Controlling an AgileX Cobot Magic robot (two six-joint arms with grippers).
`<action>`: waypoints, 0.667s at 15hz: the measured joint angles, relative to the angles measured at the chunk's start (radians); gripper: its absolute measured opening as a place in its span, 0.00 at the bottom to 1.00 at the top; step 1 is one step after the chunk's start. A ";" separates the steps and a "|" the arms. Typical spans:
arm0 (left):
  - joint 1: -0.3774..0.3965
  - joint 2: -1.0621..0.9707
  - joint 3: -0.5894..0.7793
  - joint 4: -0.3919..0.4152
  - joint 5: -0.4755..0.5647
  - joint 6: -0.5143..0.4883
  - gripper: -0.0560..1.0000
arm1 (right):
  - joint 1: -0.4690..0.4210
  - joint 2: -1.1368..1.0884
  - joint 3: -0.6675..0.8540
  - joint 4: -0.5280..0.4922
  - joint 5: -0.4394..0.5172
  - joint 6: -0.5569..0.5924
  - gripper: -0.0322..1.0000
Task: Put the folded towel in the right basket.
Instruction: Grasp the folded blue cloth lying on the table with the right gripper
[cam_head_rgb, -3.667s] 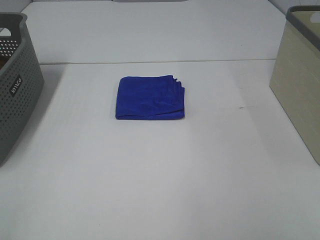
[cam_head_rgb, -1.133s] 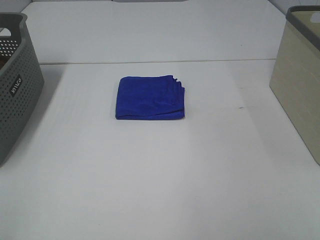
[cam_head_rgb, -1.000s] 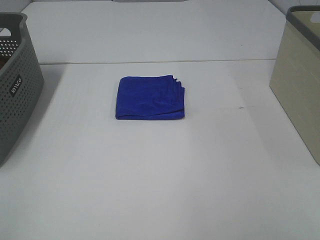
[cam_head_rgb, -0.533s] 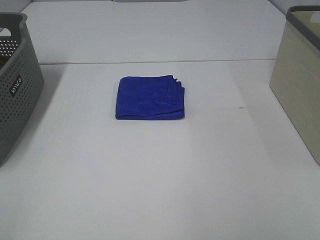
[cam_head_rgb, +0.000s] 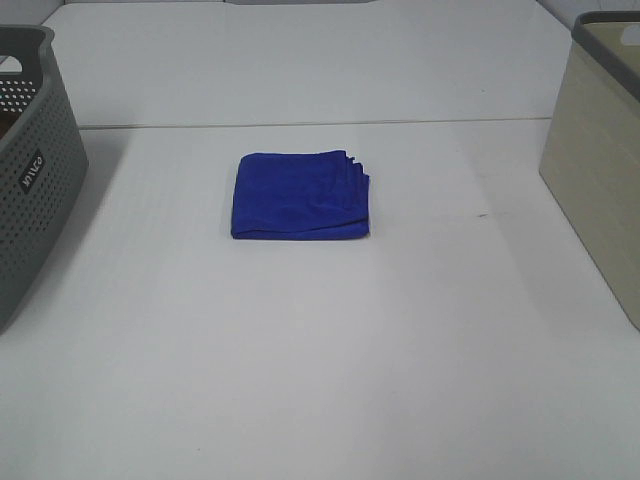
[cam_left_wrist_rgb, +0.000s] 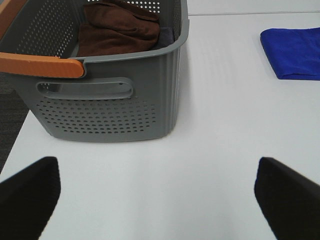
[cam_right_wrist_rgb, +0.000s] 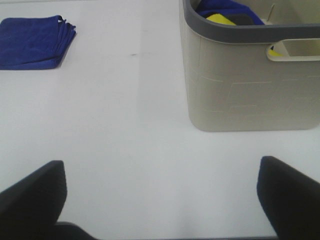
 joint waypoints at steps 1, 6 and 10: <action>0.000 0.000 0.000 0.000 0.000 0.000 0.98 | 0.000 0.098 -0.045 0.004 0.000 0.001 0.98; 0.000 0.000 0.000 0.000 0.000 0.000 0.98 | 0.000 0.802 -0.585 0.074 0.104 0.020 0.98; 0.000 0.000 0.000 0.000 0.000 0.000 0.98 | 0.000 1.104 -0.805 0.153 0.071 0.020 0.98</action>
